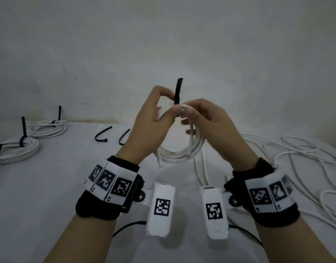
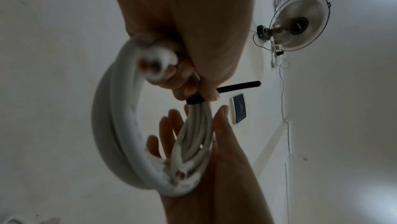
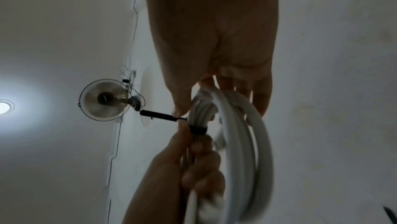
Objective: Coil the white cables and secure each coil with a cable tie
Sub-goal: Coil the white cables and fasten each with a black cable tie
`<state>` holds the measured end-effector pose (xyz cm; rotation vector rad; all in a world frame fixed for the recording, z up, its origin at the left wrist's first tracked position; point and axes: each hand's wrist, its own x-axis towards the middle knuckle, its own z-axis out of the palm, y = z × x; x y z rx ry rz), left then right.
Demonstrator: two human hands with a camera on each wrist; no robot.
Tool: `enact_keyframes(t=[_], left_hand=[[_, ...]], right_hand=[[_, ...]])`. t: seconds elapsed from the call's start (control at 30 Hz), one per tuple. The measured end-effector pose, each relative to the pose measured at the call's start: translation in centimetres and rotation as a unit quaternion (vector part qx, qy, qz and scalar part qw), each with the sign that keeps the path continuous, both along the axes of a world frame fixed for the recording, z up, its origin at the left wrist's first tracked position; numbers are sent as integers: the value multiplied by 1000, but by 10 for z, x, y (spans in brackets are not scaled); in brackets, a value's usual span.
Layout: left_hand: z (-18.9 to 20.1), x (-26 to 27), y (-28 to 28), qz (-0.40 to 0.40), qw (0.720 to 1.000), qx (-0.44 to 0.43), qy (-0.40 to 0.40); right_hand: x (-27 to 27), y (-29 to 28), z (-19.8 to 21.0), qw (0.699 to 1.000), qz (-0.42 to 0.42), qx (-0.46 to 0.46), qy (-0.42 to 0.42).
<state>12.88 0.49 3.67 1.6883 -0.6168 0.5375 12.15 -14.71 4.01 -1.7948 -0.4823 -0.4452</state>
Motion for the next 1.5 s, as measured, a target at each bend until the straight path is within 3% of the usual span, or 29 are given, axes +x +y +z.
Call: enact_keyframes(t=[0.07,0.13,0.37,0.57,0.73,0.97,1.27,1.5], left_hand=[[1,2,4,15,999,-33,8],[2,2,6,-1,998,-51,34],[-1,6,5,-6,993,0,122],[0,3,5,-21,992,-26,122],[2,5,17,63,998,-8,7],[7,3,33,-37,991,-56,118],[4,6,36,-12,998,-15,62],[6,1,27,-30,997,3,75]], right_hand=[[-4,14,-5,999,38,32,8],[-4,20,-9,998,15,50,-17],[-2,20,-14,996,-44,57,-52],[1,17,-14,994,-68,67,-58],[4,13,-14,994,-64,78,-43],[2,13,-12,993,-34,112,-18],[-7,15,-10,985,106,122,64],[-4,11,-8,988,55,144,32]])
